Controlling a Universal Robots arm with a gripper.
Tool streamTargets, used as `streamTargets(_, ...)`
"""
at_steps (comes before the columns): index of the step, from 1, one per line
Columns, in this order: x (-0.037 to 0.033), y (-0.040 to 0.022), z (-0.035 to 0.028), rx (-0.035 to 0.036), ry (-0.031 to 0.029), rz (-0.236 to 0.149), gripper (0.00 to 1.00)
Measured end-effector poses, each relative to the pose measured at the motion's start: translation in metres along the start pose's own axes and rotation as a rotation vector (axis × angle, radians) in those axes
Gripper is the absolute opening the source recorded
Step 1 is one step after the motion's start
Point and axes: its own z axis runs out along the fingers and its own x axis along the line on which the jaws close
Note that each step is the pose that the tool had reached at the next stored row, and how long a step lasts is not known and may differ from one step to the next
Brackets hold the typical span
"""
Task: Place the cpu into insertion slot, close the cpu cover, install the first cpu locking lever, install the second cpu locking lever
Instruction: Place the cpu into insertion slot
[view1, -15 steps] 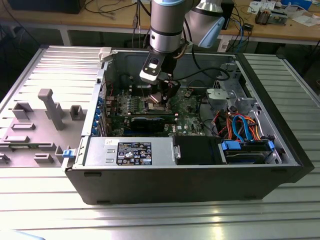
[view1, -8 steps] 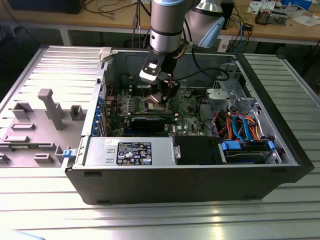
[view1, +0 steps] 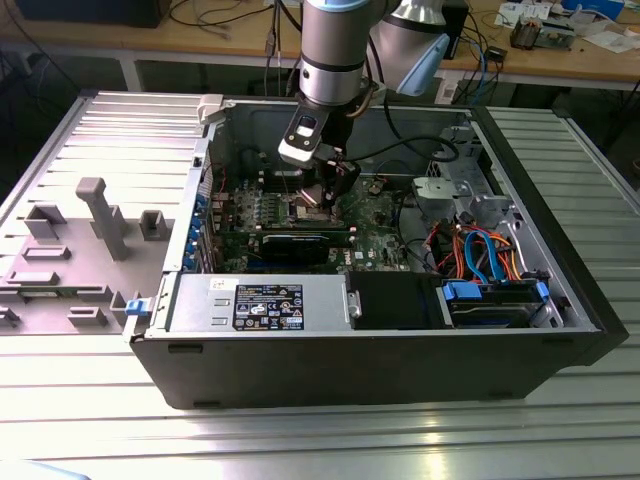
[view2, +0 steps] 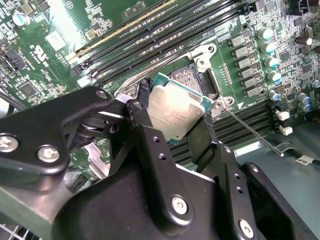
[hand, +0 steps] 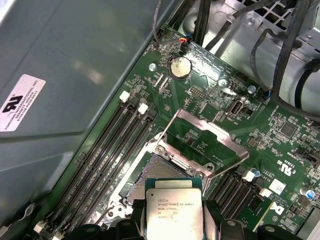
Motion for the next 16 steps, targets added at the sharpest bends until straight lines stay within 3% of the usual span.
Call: streamTargets(16, 0.0000, -0.0001, 0.0000, -0.0004, 0.0014, 0.068, 0.55)
